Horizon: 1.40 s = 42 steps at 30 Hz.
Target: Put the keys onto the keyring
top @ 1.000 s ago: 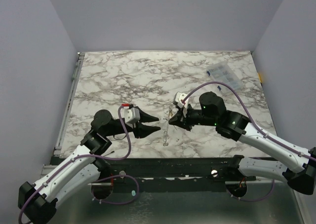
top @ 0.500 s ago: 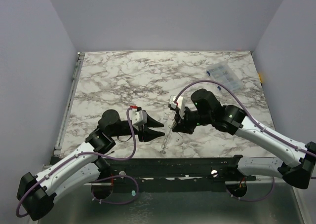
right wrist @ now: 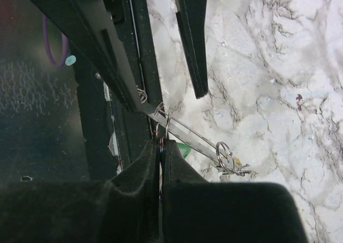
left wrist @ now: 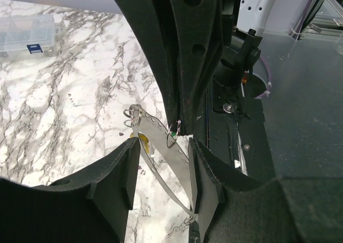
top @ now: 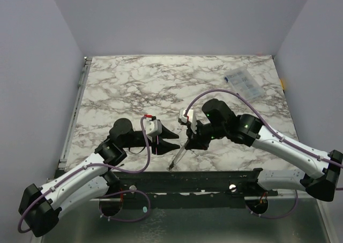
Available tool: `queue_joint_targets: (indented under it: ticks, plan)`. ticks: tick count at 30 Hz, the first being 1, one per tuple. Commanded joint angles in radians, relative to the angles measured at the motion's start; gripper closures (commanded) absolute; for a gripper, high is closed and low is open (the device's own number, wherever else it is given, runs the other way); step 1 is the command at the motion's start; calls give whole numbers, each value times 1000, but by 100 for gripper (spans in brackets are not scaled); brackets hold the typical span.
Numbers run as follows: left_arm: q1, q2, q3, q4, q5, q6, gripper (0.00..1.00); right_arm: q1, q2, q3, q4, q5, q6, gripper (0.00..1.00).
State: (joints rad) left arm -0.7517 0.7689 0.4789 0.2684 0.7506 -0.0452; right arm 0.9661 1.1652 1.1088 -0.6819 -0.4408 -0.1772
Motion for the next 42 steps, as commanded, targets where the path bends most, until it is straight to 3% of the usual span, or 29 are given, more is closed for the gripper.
queue_joint_targets:
  ticks: [1,18,22,24,31,38,42]
  plan:
    - [-12,13,-1,22,6,-1,54,24,1,40,22,-41,-8,99]
    - [-49,36,0,22,38,-6,71,62,22,63,56,-15,-6,99]
    - [-53,36,0,22,40,-5,86,68,26,66,58,-14,-8,99]
    - [-55,33,0,22,43,-4,100,70,28,65,59,-15,-10,99]
    - [-57,-9,1,22,31,5,100,71,15,48,78,42,-6,99]
    - [-54,-95,-3,22,-29,24,100,71,-67,-36,174,80,13,59]
    - [-52,-112,-3,20,-34,28,100,71,-109,-70,216,80,24,53]
